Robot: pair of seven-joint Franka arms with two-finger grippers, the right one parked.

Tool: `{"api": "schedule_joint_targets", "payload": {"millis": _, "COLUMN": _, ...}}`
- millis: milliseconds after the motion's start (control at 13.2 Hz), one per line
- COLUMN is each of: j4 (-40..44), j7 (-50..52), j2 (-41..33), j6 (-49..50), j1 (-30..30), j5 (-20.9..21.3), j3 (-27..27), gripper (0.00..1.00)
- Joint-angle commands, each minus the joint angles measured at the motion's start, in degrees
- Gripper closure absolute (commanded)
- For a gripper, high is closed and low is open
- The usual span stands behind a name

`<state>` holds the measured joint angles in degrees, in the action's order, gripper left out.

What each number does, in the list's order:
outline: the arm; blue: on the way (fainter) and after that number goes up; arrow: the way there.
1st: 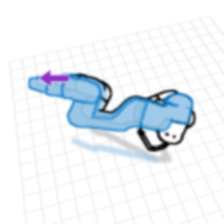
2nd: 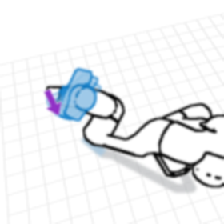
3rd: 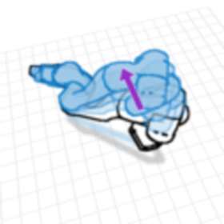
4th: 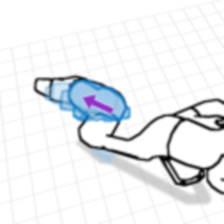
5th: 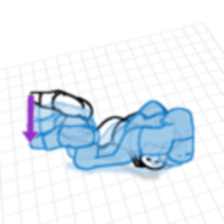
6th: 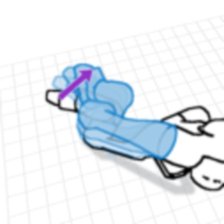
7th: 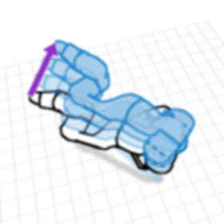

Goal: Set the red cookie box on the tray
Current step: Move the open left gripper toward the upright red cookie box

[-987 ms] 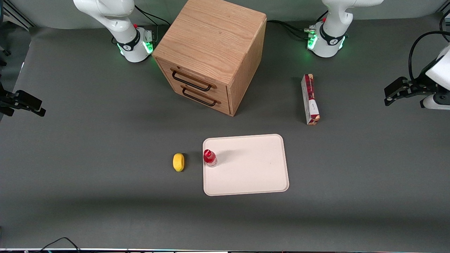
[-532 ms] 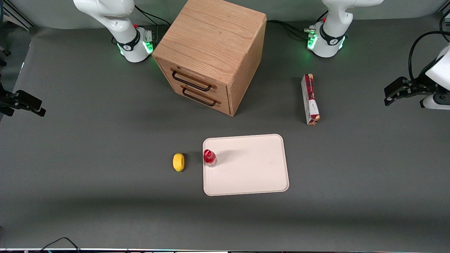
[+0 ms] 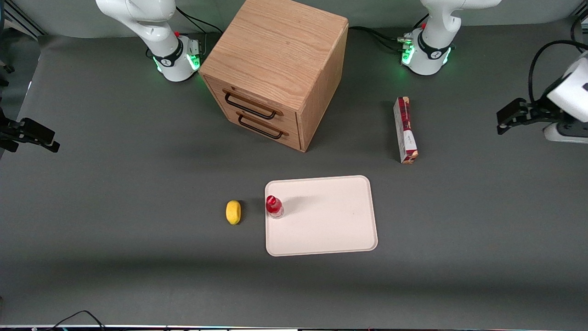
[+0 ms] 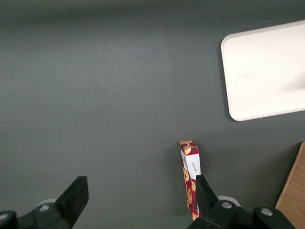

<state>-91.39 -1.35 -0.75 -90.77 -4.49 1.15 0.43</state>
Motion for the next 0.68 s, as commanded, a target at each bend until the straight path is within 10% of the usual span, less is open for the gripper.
{"api": "schedule_joint_targets", "payload": {"millis": 0, "j4": -5.5, "j7": 3.6, "j2": -2.1, "j6": -0.5, "j1": -1.7, "j5": -0.8, "j3": 0.1, "gripper": 0.00}}
{"api": "schedule_joint_targets", "payload": {"millis": 608, "j4": -39.9, "j7": 5.0, "j2": -13.0, "j6": -23.0, "j1": -2.3, "j5": -4.4, "j3": 4.5, "gripper": 0.00}}
